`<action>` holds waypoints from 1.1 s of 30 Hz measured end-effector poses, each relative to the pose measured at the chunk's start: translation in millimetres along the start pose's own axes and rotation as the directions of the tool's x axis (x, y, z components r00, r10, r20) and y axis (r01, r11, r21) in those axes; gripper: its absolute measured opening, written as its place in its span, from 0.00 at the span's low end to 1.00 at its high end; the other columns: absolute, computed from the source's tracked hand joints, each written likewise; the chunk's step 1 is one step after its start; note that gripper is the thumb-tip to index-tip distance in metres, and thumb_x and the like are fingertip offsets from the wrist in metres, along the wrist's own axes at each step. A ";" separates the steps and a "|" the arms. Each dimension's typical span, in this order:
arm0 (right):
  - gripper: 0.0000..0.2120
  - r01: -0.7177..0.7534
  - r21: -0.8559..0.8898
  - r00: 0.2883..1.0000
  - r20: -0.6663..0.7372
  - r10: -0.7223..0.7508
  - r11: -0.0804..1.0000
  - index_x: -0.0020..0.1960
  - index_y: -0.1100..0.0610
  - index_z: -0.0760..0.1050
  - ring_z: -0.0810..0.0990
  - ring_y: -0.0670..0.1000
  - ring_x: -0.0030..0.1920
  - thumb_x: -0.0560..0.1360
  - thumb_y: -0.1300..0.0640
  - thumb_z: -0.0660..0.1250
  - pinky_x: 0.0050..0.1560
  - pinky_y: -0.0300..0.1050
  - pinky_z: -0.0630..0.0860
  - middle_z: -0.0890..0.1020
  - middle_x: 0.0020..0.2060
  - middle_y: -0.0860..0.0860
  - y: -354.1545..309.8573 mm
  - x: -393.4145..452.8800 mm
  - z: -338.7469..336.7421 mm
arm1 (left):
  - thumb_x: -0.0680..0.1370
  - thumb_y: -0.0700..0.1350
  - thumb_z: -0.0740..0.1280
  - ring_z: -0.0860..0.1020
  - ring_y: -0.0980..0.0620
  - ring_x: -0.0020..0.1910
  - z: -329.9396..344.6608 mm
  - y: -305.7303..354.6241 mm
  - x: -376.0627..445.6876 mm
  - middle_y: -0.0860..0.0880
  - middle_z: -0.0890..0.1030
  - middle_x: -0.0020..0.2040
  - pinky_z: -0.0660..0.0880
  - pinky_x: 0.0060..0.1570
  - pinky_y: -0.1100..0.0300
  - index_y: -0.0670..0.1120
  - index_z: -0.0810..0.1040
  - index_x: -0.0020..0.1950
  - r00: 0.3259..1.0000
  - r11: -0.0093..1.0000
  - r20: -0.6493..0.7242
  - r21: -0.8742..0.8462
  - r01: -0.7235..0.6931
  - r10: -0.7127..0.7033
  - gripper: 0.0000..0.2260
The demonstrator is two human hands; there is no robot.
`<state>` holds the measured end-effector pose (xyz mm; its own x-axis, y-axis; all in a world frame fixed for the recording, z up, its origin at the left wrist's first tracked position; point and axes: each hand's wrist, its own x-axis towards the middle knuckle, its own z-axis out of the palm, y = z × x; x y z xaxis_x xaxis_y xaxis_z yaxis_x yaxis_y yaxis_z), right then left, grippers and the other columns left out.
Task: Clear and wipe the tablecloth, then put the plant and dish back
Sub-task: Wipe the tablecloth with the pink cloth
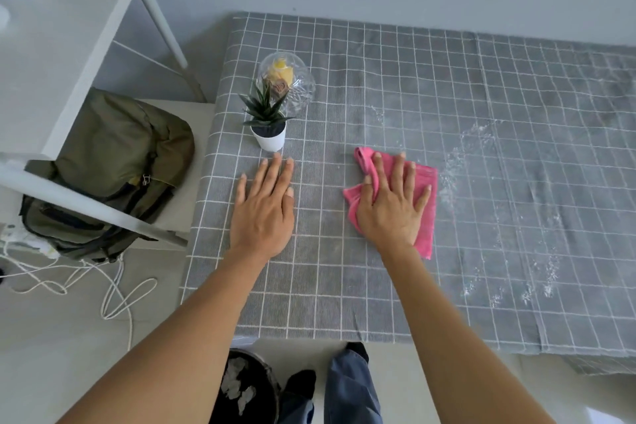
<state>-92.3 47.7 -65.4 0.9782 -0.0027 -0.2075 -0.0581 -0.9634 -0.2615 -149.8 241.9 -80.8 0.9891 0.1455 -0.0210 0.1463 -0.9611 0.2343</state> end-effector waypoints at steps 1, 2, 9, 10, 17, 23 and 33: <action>0.26 -0.002 0.006 1.000 0.000 0.002 1.000 0.77 0.42 0.38 0.36 0.52 0.77 0.81 0.42 0.39 0.73 0.61 0.32 0.40 0.78 0.50 -7.5 -2.2 2.2 | 0.82 0.51 0.40 0.44 0.55 0.77 -0.1 0.4 -0.6 0.54 0.44 0.78 0.40 0.75 0.49 0.53 0.43 0.78 1.000 1.000 -0.006 0.004 0.003 -0.003 0.24; 0.26 0.020 0.005 1.000 0.008 -0.020 1.000 0.77 0.42 0.38 0.35 0.53 0.76 0.81 0.41 0.38 0.73 0.61 0.32 0.39 0.78 0.50 -17.1 -5.8 4.6 | 0.81 0.51 0.40 0.44 0.55 0.77 -0.3 0.5 -1.5 0.54 0.44 0.78 0.40 0.75 0.49 0.53 0.44 0.78 1.000 1.000 -0.010 0.006 0.005 -0.005 0.24; 0.25 0.313 -0.055 0.948 0.088 -0.307 0.948 0.76 0.40 0.33 0.32 0.51 0.75 0.80 0.40 0.36 0.73 0.59 0.31 0.35 0.76 0.47 -40.6 -14.1 12.3 | 0.82 0.51 0.41 0.43 0.56 0.77 -1.4 1.0 -1.0 0.54 0.44 0.78 0.42 0.75 0.48 0.53 0.43 0.78 1.000 1.000 -0.001 -0.007 0.010 -0.010 0.24; 0.25 0.311 -0.071 0.948 0.089 -0.305 0.948 0.74 0.39 0.31 0.32 0.50 0.75 0.80 0.40 0.35 0.73 0.59 0.32 0.35 0.76 0.47 -29.7 -8.0 8.7 | 0.81 0.51 0.41 0.42 0.56 0.77 -1.6 0.6 -0.8 0.54 0.44 0.78 0.42 0.76 0.48 0.53 0.43 0.78 1.000 1.000 0.002 -0.010 0.013 -0.013 0.24; 0.26 0.061 -0.034 0.998 0.036 -0.060 0.998 0.77 0.41 0.37 0.35 0.52 0.76 0.80 0.41 0.37 0.74 0.61 0.34 0.39 0.77 0.49 -7.2 7.0 -1.1 | 0.81 0.51 0.40 0.43 0.55 0.77 -1.5 0.8 -1.7 0.55 0.44 0.78 0.43 0.76 0.48 0.53 0.44 0.78 1.000 1.000 -0.005 -0.008 0.020 -0.020 0.24; 0.27 0.313 -0.042 0.947 0.085 -0.309 0.949 0.76 0.40 0.36 0.32 0.51 0.75 0.78 0.40 0.32 0.72 0.58 0.30 0.36 0.76 0.47 -50.9 -30.3 16.2 | 0.81 0.51 0.40 0.45 0.55 0.77 -1.0 0.7 -0.5 0.54 0.46 0.78 0.44 0.76 0.48 0.50 0.48 0.78 1.000 1.000 -0.006 0.009 0.012 -0.012 0.25; 0.26 -0.043 -0.023 0.999 0.009 0.044 0.999 0.78 0.46 0.40 0.37 0.50 0.77 0.81 0.42 0.37 0.75 0.59 0.36 0.41 0.78 0.47 23.4 28.7 -17.3 | 0.81 0.50 0.40 0.44 0.55 0.77 -1.4 0.1 -1.4 0.55 0.45 0.78 0.43 0.76 0.49 0.53 0.44 0.79 1.000 1.000 -0.007 -0.012 0.029 -0.029 0.24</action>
<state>-62.2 20.4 -61.1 0.9729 -0.0422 -0.2275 -0.0960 -0.9683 -0.2306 -151.1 242.0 -79.4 0.9843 0.1751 -0.0211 0.1749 -0.9535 0.2456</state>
